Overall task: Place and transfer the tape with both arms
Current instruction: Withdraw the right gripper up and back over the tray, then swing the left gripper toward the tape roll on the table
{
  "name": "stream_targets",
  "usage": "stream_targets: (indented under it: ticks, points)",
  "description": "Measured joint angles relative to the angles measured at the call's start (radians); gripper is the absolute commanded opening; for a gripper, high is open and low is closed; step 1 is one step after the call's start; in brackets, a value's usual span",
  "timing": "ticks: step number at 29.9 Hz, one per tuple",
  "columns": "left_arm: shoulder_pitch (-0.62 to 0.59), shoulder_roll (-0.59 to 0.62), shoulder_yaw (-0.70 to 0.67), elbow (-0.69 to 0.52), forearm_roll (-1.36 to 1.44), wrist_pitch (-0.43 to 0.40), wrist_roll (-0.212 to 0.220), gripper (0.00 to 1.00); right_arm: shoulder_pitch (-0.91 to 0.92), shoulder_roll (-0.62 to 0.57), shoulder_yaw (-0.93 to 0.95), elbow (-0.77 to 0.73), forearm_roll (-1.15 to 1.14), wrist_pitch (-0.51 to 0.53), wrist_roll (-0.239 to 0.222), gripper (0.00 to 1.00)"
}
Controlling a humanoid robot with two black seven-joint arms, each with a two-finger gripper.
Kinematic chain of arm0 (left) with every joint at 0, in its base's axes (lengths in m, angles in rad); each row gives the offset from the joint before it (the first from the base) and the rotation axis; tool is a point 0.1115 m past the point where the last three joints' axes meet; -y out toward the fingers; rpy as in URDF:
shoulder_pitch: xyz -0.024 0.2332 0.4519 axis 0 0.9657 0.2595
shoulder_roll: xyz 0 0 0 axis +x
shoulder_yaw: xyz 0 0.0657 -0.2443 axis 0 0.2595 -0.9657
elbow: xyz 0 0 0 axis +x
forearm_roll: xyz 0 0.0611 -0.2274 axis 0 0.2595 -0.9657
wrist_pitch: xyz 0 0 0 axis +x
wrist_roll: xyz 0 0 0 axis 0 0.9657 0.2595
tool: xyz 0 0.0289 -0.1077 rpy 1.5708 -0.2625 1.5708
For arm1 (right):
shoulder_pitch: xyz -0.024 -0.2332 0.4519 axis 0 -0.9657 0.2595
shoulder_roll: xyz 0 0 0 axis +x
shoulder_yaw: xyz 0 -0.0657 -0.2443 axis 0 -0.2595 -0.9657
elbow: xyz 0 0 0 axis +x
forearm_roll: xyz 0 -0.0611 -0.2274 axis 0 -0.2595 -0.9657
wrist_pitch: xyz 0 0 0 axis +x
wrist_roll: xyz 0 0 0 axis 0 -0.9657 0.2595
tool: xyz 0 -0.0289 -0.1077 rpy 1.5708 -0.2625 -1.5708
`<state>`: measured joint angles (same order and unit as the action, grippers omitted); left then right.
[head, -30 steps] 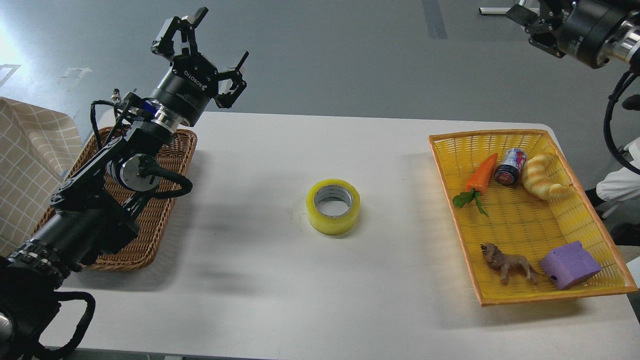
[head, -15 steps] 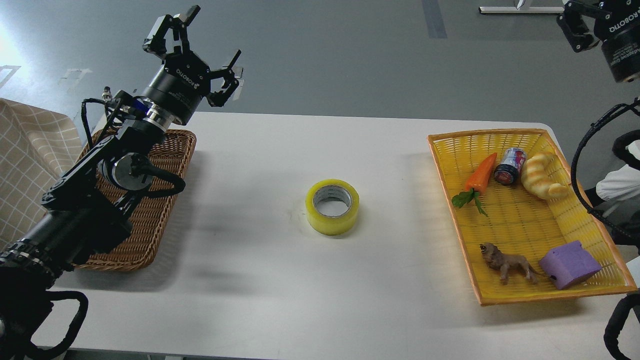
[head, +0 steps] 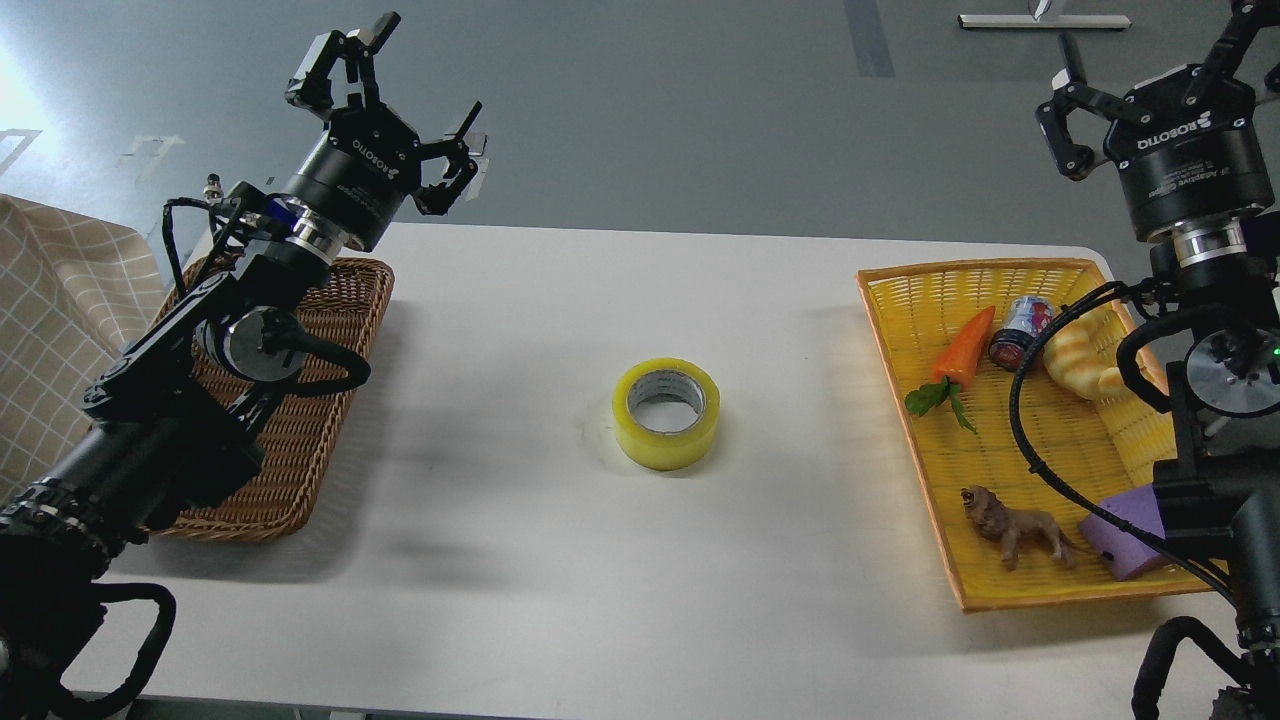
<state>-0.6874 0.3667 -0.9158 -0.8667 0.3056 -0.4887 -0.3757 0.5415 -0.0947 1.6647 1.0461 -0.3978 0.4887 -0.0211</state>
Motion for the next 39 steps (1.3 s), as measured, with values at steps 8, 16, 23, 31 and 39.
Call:
stream_targets:
  ticks: [8, 16, 23, 31, 39]
  points:
    - [-0.003, -0.001, 0.000, 0.000, 0.184, 0.000, -0.008, 0.98, -0.087, 0.025, -0.003, 0.008, 0.031, 0.000, -0.019, 1.00]
    - [-0.032, 0.017, 0.000, -0.044, 0.464, 0.002, -0.012, 0.98, -0.162, 0.017, -0.003, 0.014, 0.031, 0.000, -0.019, 1.00]
    - [-0.034, 0.038, 0.022, -0.183, 0.860, 0.128, -0.014, 0.98, -0.215, 0.006, 0.001, 0.014, 0.031, 0.000, -0.018, 1.00]
    - [-0.042, 0.061, 0.099, -0.314, 1.286, 0.165, 0.009, 0.98, -0.232, 0.006, 0.003, 0.014, 0.031, 0.000, -0.017, 1.00]
    - [-0.091, 0.060, 0.129, -0.321, 1.595, 0.176, 0.051, 0.98, -0.238, 0.006, 0.008, 0.014, 0.031, 0.000, -0.014, 1.00]
